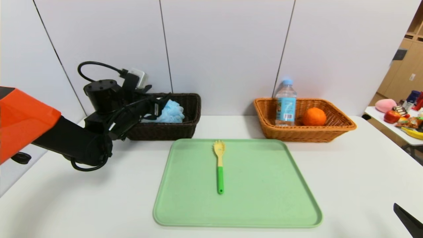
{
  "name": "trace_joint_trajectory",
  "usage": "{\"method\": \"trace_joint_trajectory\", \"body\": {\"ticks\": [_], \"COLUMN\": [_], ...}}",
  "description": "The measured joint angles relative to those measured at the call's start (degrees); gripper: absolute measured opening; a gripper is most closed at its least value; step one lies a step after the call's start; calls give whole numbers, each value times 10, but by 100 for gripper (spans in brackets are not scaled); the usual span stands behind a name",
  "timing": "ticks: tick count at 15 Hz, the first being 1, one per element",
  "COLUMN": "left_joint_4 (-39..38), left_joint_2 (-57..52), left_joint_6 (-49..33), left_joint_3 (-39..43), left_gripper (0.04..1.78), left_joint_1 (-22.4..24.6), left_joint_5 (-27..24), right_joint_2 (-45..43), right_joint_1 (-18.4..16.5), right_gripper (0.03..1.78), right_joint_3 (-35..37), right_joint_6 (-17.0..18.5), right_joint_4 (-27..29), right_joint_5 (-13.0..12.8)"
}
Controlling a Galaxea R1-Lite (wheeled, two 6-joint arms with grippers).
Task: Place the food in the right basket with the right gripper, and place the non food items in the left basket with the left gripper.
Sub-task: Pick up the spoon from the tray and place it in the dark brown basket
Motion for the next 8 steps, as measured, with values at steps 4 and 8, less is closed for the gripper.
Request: {"method": "trace_joint_trajectory", "body": {"ticks": [4, 8], "left_joint_4": [29, 49], "left_joint_2": [-64, -117], "left_joint_6": [-19, -50], "left_joint_3": [5, 115], "left_gripper": [144, 154], "left_joint_1": [-13, -65], "left_joint_5": [3, 47], "right_joint_2": [0, 0], "right_joint_1": [-1, -1], "right_gripper": [170, 170], "right_joint_3": [-5, -7], "right_joint_6": [1, 2], "right_joint_4": [1, 1], "right_joint_5": [0, 1]}}
